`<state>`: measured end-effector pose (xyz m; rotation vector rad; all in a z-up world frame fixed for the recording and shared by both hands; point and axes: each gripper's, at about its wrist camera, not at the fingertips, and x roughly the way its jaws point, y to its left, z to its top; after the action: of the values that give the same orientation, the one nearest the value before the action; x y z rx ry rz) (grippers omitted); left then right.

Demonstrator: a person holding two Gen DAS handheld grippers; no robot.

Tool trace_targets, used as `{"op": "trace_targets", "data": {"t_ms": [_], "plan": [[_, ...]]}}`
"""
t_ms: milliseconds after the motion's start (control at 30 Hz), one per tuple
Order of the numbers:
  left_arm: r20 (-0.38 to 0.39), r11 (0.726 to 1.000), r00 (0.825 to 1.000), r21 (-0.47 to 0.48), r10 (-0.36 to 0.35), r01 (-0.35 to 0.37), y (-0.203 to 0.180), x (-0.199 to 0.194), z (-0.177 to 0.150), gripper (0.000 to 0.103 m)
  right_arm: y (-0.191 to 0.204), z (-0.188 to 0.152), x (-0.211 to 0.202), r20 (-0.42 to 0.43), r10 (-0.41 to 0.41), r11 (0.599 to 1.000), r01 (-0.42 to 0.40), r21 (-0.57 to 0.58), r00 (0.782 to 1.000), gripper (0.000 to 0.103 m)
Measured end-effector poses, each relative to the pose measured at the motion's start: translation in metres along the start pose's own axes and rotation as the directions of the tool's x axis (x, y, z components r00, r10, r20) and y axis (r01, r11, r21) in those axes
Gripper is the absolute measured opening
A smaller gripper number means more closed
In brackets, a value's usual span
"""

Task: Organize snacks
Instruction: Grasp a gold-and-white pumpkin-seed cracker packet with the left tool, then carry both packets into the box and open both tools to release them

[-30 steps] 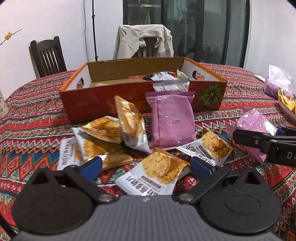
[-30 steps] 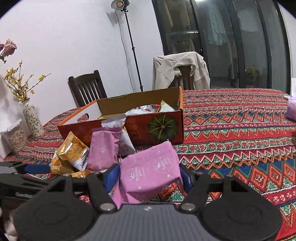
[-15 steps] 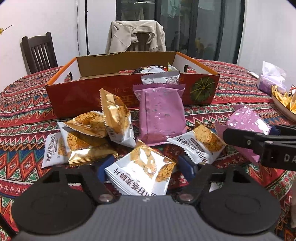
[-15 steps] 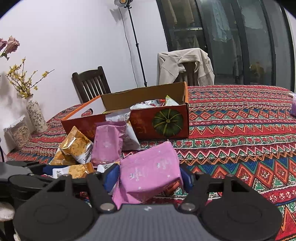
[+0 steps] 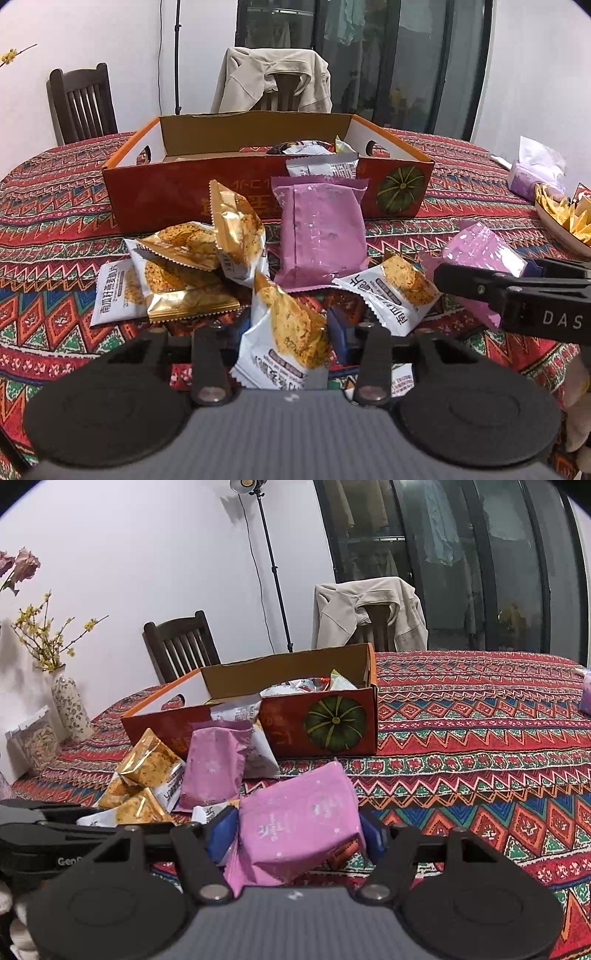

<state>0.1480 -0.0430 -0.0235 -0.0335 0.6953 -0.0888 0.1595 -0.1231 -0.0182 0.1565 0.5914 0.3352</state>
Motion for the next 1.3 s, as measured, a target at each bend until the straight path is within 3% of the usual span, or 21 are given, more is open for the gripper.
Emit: {"op": "trace_targets", "data": {"t_ms": [133,367,500,633,767,1300], "plan": [[0.002,1.000,1.000,0.011,0.004,-0.004,-0.001,-0.003,-0.002,0.055,0.000,0.000,0.000,0.000,0.000,1.000,0.000,0.000,1.000,0.068],[-0.013,0.999,1.000,0.030,0.017,-0.016,-0.002,-0.003,-0.007,0.062,0.001,0.000,0.000,0.000,0.001,1.000,-0.001,-0.002,1.000,0.068],[-0.013,0.999,1.000,0.043,0.028,-0.028,-0.004,-0.003,-0.010,0.062,0.001,-0.001,0.000,0.000,0.001,1.000,-0.001,-0.004,1.000,0.068],[-0.009,0.999,0.999,0.027,0.031,-0.031,-0.001,-0.004,-0.010,0.053,0.002,-0.001,0.000,0.000,0.001,1.000,-0.001,-0.005,1.000,0.068],[-0.001,1.000,1.000,0.014,0.026,-0.026,0.001,-0.007,-0.011,0.050,0.002,-0.001,0.001,0.000,0.004,1.000,-0.004,-0.011,1.000,0.068],[0.096,1.000,0.995,0.006,0.018,-0.019,0.004,-0.040,-0.006,0.050,0.001,0.002,-0.007,0.019,0.022,1.000,-0.022,-0.005,1.000,0.068]]}}
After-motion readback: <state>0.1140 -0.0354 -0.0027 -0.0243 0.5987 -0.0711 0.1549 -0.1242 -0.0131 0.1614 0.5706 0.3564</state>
